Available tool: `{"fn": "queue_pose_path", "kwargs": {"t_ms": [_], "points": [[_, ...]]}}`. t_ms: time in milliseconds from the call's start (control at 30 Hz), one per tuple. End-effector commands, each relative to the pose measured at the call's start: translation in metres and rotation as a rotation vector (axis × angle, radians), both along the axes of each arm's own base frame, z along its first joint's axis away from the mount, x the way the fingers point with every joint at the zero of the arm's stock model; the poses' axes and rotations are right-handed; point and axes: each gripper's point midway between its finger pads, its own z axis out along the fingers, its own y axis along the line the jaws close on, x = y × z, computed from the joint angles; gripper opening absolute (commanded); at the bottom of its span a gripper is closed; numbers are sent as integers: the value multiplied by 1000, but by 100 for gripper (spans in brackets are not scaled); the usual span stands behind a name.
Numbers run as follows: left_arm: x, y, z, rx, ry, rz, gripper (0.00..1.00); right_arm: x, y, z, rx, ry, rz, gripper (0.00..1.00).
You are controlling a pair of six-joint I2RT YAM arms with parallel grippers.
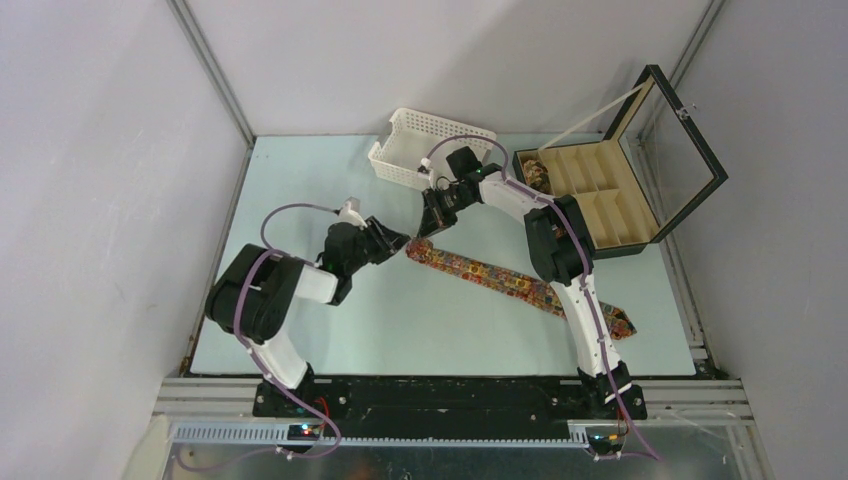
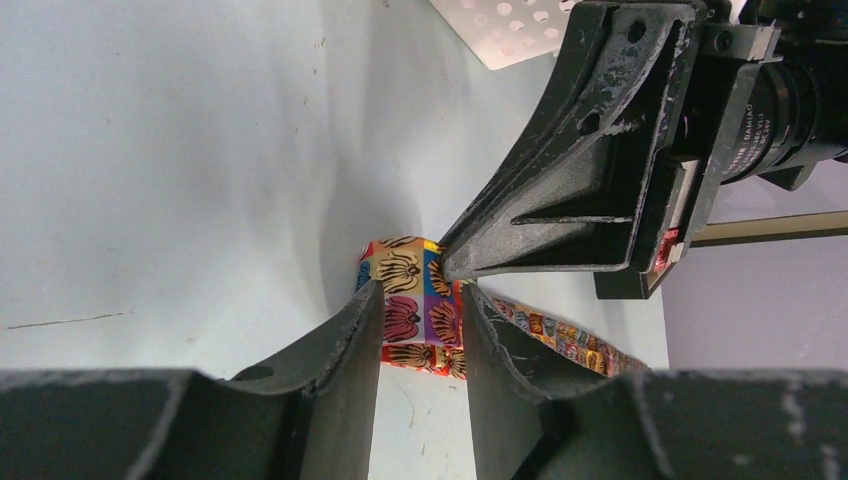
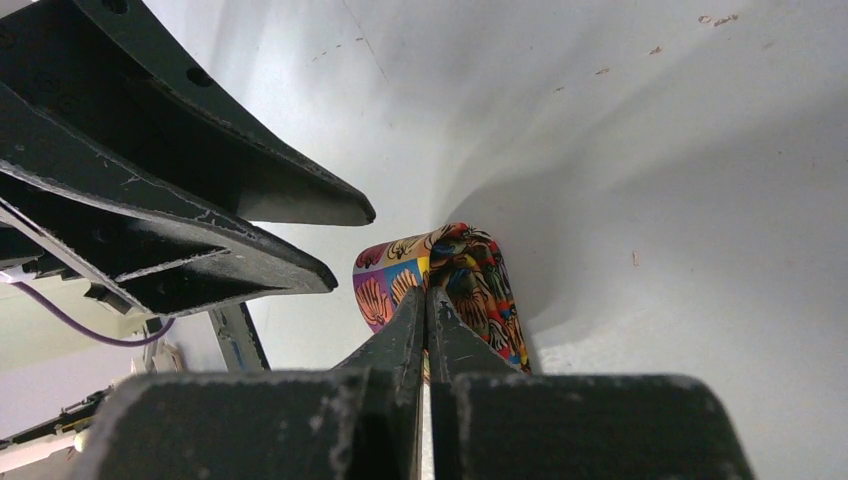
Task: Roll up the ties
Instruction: Roll the tie at the center of the board.
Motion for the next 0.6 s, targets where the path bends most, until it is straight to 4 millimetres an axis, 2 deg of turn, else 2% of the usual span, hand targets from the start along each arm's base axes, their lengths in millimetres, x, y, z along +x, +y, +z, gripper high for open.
{"fn": "queue_pose_path", "kwargs": {"t_ms": [0, 367, 567], "points": [[0, -2, 3, -24, -17, -11, 39, 5, 5, 25, 33, -63, 1, 0], [-5, 0, -10, 5, 11, -20, 39, 4, 6, 25, 34, -61, 2, 0], [-10, 2, -10, 4, 9, -16, 39, 5, 6, 24, 30, -61, -3, 0]]}}
